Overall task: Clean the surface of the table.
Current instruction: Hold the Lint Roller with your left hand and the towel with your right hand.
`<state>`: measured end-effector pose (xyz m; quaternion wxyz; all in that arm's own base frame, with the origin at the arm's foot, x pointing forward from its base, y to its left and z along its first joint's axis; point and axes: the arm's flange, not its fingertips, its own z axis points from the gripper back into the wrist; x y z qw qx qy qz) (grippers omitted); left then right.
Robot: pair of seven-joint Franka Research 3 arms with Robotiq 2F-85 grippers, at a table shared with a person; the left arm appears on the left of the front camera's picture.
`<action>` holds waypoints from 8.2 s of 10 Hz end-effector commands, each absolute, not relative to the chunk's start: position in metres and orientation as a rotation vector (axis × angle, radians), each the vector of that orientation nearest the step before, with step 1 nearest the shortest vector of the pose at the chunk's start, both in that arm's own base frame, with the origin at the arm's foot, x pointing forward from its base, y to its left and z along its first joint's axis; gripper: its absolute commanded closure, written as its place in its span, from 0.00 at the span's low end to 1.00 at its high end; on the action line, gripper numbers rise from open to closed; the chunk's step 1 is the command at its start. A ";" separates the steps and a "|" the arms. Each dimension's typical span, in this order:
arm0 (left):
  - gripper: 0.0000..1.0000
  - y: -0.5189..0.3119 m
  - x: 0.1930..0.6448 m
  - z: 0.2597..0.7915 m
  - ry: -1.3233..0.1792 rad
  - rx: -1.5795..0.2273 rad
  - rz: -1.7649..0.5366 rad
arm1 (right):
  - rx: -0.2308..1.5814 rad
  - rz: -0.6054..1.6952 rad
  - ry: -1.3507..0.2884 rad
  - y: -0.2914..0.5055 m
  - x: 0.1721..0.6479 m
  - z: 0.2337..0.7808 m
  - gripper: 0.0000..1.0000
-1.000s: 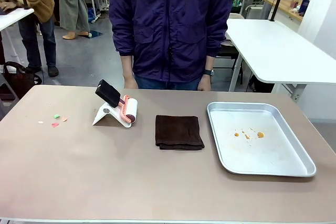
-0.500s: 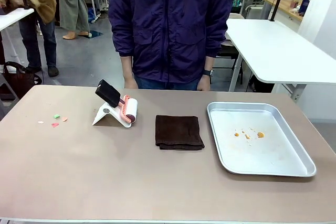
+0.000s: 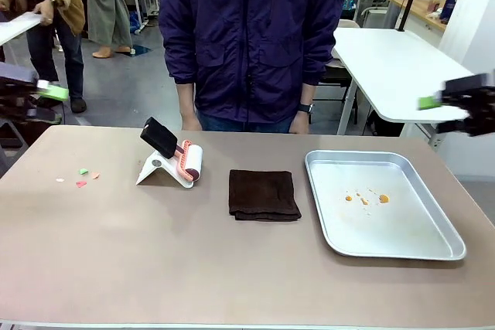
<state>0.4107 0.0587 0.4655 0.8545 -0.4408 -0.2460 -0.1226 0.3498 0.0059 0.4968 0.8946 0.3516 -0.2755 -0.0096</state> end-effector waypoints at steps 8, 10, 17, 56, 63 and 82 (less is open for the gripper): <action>0.00 -0.072 0.472 0.438 -0.287 -0.604 -0.330 | 0.622 0.027 -0.337 0.238 0.381 0.387 0.00; 0.00 -0.072 0.479 0.434 -0.252 -0.622 -0.258 | 0.643 0.004 -0.322 0.232 0.384 0.388 0.00; 0.00 -0.070 0.481 0.425 -0.238 -0.599 -0.250 | 0.472 0.101 -0.341 0.259 0.398 0.373 0.00; 1.00 -0.079 0.530 0.385 -0.173 -0.745 -0.073 | 0.085 -0.085 -0.045 0.313 0.484 0.290 1.00; 1.00 -0.081 0.524 0.393 -0.205 -0.762 -0.077 | 0.115 -0.083 -0.044 0.312 0.484 0.289 1.00; 0.87 0.281 0.365 0.437 -0.210 -1.211 -0.207 | 1.300 -0.093 -0.375 -0.091 0.349 0.385 1.00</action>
